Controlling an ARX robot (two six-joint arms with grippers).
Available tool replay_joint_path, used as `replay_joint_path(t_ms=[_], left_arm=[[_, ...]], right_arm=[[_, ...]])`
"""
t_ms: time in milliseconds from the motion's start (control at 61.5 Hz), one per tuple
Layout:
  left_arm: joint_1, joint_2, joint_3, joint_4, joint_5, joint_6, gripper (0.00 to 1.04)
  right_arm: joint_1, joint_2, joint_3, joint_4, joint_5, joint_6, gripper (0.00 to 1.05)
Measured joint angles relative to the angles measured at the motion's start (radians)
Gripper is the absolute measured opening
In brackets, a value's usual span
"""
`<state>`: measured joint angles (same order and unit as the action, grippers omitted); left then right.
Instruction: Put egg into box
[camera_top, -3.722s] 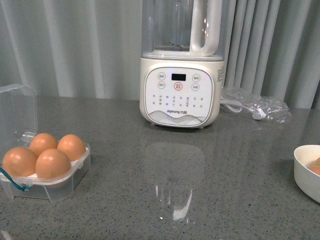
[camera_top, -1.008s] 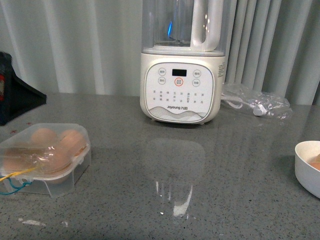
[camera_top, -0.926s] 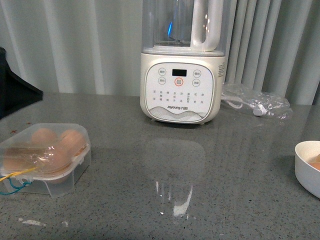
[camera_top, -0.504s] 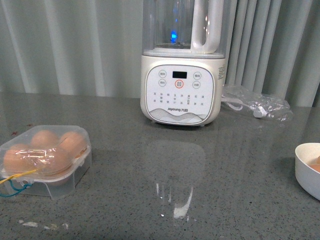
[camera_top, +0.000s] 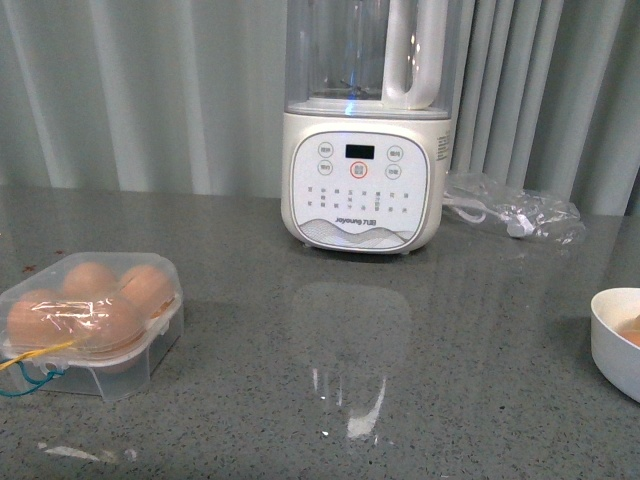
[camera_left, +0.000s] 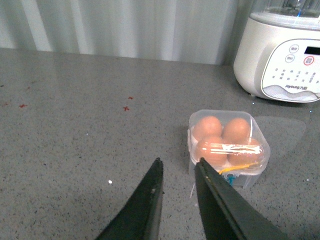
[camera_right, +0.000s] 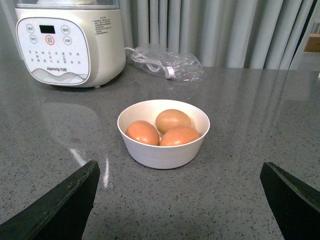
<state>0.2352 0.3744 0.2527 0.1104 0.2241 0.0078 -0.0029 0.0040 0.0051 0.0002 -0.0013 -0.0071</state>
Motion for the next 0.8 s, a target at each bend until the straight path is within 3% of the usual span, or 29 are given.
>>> replay_joint_path(t_ms=[98, 211, 309, 520, 618, 796], left_arm=[[-0.051, -0.048, -0.051, 0.008, -0.050, -0.010, 0.04], [-0.095, -0.089, -0.094, 0.009, -0.091, -0.009, 0.04], [-0.198, -0.122, -0.124, 0.008, -0.217, -0.010, 0.04], [-0.235, -0.168, -0.164, 0.006, -0.224, -0.010, 0.04], [-0.235, -0.266, -0.176, -0.105, -0.225, -0.010, 0.04], [-0.235, -0.318, -0.191, -0.116, -0.225, -0.010, 0.04]], right_arm=[[0.000, 0.000, 0.000, 0.000, 0.000, 0.000, 0.98], [0.000, 0.000, 0.000, 0.000, 0.000, 0.000, 0.98], [0.000, 0.000, 0.000, 0.000, 0.000, 0.000, 0.98], [0.000, 0.000, 0.000, 0.000, 0.000, 0.000, 0.98], [0.000, 0.000, 0.000, 0.000, 0.000, 0.000, 0.98], [0.000, 0.000, 0.000, 0.000, 0.000, 0.000, 0.98]])
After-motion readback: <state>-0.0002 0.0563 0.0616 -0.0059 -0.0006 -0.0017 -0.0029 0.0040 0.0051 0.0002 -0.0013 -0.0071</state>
